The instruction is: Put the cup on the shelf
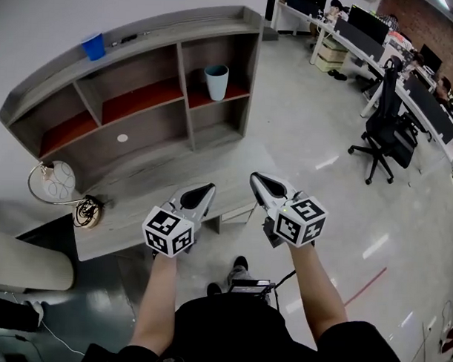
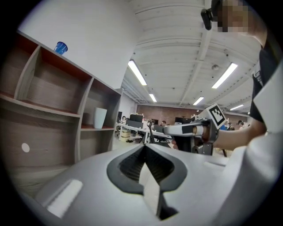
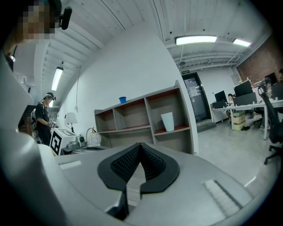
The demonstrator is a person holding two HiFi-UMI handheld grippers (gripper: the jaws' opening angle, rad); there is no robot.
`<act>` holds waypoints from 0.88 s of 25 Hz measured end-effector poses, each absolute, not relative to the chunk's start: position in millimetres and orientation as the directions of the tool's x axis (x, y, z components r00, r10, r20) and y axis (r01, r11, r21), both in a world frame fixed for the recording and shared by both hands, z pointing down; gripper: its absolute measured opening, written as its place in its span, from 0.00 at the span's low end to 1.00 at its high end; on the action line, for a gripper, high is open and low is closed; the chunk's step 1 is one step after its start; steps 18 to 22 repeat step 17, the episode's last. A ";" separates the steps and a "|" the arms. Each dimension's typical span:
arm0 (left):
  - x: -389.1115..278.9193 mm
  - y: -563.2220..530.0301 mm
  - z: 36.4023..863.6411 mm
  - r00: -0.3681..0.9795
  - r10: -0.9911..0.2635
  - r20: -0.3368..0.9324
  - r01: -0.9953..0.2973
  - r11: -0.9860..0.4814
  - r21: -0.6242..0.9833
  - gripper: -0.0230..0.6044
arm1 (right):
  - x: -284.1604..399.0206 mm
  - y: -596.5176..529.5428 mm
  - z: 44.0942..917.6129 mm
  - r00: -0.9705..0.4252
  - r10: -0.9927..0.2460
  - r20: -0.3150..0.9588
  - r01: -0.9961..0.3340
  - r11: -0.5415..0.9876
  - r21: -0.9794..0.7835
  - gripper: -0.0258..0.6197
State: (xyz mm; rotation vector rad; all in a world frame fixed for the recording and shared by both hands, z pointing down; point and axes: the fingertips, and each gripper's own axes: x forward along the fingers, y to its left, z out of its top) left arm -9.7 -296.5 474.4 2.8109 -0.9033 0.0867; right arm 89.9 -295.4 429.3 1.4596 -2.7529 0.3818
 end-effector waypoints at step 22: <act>-21.5 -272.5 485.8 0.839 -0.534 0.110 -0.545 -0.823 0.160 0.04 | 77.0 -265.5 441.2 -0.513 -0.849 0.125 -0.852 0.488 -0.189 0.06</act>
